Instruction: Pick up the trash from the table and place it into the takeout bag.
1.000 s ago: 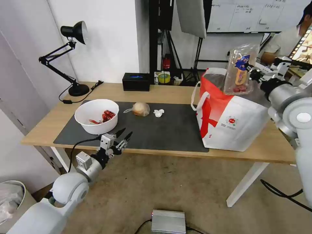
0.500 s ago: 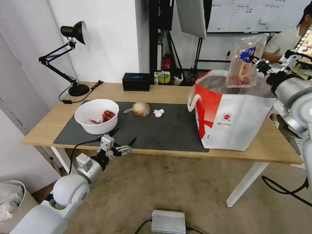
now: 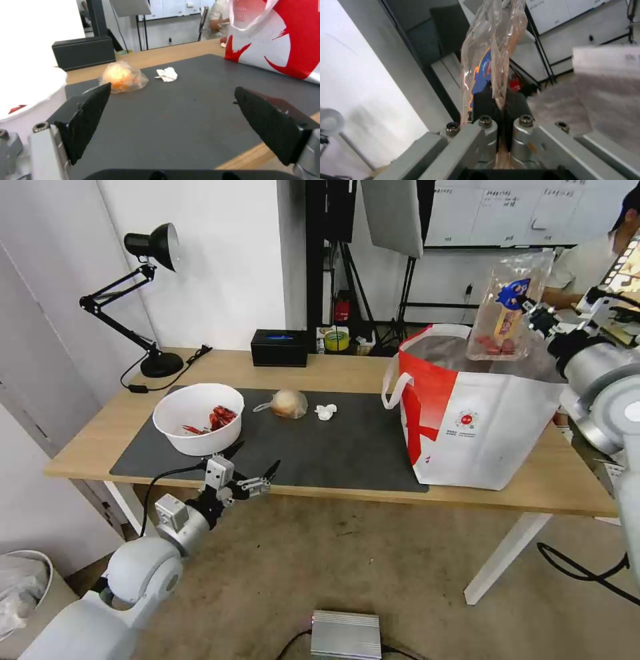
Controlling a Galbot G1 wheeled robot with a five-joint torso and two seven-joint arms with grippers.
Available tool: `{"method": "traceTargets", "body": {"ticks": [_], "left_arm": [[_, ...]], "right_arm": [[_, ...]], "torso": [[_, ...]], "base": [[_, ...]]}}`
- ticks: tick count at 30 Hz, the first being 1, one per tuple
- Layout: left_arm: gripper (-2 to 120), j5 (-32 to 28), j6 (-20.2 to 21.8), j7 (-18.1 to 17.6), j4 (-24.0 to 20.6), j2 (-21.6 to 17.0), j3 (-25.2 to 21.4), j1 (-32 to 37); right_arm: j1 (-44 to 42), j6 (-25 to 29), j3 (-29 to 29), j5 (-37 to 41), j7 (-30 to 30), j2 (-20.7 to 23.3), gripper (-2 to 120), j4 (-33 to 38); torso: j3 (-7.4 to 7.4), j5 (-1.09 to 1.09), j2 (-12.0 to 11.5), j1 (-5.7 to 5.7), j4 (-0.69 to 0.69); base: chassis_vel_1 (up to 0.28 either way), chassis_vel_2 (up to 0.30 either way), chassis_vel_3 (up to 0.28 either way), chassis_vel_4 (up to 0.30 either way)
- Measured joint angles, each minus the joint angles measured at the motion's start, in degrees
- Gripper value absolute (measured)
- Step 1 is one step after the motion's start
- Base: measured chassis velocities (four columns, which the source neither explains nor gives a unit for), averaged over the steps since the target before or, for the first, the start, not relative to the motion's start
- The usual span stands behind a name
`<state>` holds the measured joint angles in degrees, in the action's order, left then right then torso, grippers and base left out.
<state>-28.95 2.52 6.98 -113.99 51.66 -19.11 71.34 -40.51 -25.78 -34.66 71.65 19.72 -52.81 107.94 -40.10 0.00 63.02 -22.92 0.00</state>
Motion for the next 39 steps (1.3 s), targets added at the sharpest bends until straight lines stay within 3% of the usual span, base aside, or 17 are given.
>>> {"method": "traceTargets", "body": {"ticks": [9,18,20,27,29,31,35,38,39], "left_arm": [[100,0.09,-0.07,0.00,-0.35,-0.16,0.14,0.42],[100,0.14,-0.09,-0.10,-0.96,-0.15,0.27,0.52],[100,0.15,-0.05,-0.19,-1.00,-0.20,0.29,0.50],[100,0.58,-0.03,-0.25,-0.86,-0.41,0.38,0.47],[100,0.65,-0.03,-0.25,-0.84,-0.42,0.40,0.47],[100,0.72,-0.03,-0.27,-0.75,-0.47,0.44,0.39],[100,0.73,-0.04,-0.31,-0.69,-0.53,0.47,0.25],[100,0.67,-0.03,-0.39,-0.62,-0.74,0.52,0.03],[100,0.67,-0.03,-0.39,-0.62,-0.74,0.52,0.03]], "right_arm": [[-3.11,-0.16,0.32,-1.77,0.15,-1.39,0,1.49],[-4.22,-1.83,0.27,2.98,3.70,-2.10,2,3.45],[-4.19,-2.31,0.19,4.88,4.77,-2.25,14,3.90],[-3.39,-3.12,0.23,6.92,5.46,-1.79,38,3.96],[-3.34,-3.16,0.25,6.96,5.46,-1.77,39,3.94],[-3.16,-3.26,0.34,7.03,5.46,-1.72,50,3.88],[-3.02,-3.32,0.44,7.06,5.47,-1.72,61,3.82],[-2.83,-3.37,0.61,7.07,5.51,-1.73,78,3.70],[-2.83,-3.37,0.61,7.07,5.51,-1.73,78,3.70]], "torso": [[0.00,-0.01,0.00,0.00,0.00],[0.00,-0.01,0.00,0.00,0.00],[0.00,-0.01,0.00,0.00,0.00],[0.00,-0.01,0.00,0.00,0.00],[0.00,-0.01,0.00,0.00,0.00],[0.00,-0.01,0.00,0.00,0.00],[0.00,-0.01,0.00,0.00,0.01],[0.00,-0.01,0.00,0.00,0.00],[0.00,-0.01,0.00,0.00,0.00]], "base": [[0.000,0.000,0.000,0.000],[0.000,0.000,0.000,0.000],[0.000,0.000,0.000,0.000],[0.000,0.000,0.000,0.000],[0.000,0.000,0.000,0.000],[0.000,0.000,0.000,0.000],[0.000,0.000,0.000,0.000],[0.000,0.000,0.000,0.000],[0.000,0.000,0.000,0.000]]}}
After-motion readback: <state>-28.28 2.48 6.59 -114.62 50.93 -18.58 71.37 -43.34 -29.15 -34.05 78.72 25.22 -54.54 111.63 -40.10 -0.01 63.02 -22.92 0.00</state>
